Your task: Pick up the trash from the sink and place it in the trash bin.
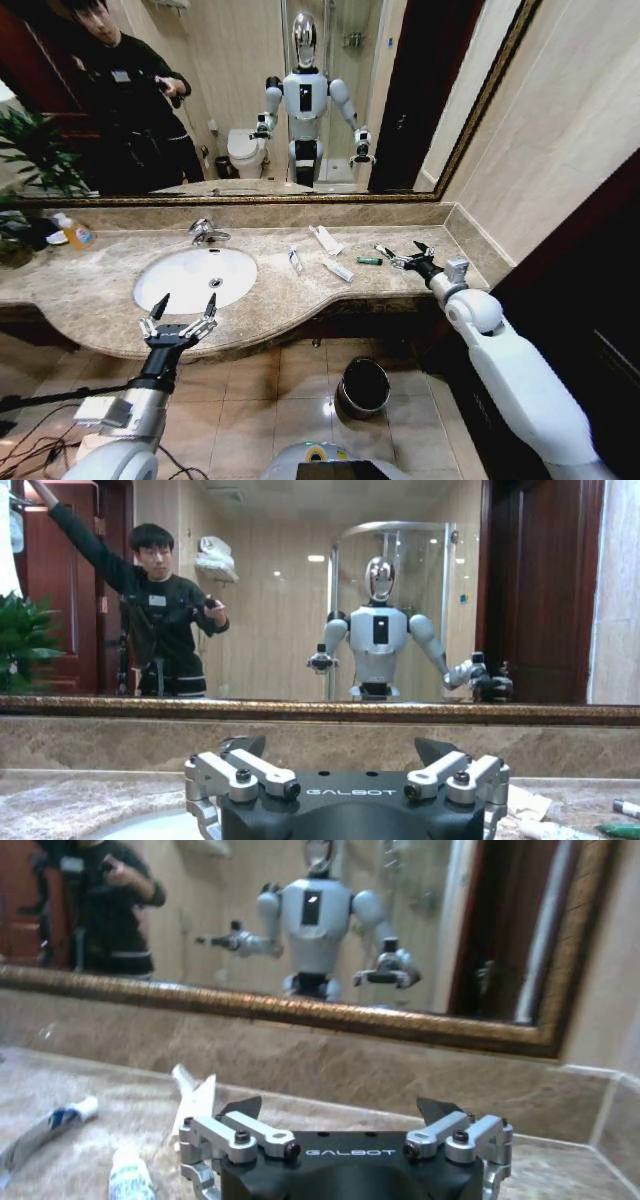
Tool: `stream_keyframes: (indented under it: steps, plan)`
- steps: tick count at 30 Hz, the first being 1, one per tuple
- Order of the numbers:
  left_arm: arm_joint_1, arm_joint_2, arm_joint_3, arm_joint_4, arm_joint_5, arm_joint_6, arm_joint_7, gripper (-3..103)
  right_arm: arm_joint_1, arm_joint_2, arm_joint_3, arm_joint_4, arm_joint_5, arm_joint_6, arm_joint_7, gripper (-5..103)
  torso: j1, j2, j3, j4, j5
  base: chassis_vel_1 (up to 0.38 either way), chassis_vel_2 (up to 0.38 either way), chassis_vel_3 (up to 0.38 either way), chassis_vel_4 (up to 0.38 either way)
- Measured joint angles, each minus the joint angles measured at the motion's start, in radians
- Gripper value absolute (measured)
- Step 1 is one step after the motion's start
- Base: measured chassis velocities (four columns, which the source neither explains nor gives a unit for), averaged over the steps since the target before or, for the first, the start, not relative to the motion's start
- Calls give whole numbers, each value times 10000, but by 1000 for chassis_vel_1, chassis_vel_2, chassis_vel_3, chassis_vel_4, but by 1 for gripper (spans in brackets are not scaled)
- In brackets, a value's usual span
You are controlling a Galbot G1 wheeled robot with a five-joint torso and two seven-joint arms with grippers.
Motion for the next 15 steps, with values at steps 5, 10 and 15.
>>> stream_keyframes:
  steps: [5, 10, 15]
  plan:
    - [0, 1, 0, 0, 0, 0, 0, 100, -1081, 663, 593, 1005, 209, 88, 723, 100, -3, 1, -1, -3, 7, 0, 0, 0, 0]
    - [0, 1, 0, 0, 0, 0, 0, 100, -2093, 1198, 737, 1964, 424, 822, 2020, 100, -2, 1, -1, -2, 5, 0, 0, 0, 0]
    - [0, 1, 0, 0, 0, 0, 0, 100, -3182, 1531, 835, 2819, 357, 1320, 2315, 100, -3, 2, -1, -3, 3, 0, 0, 0, 0]
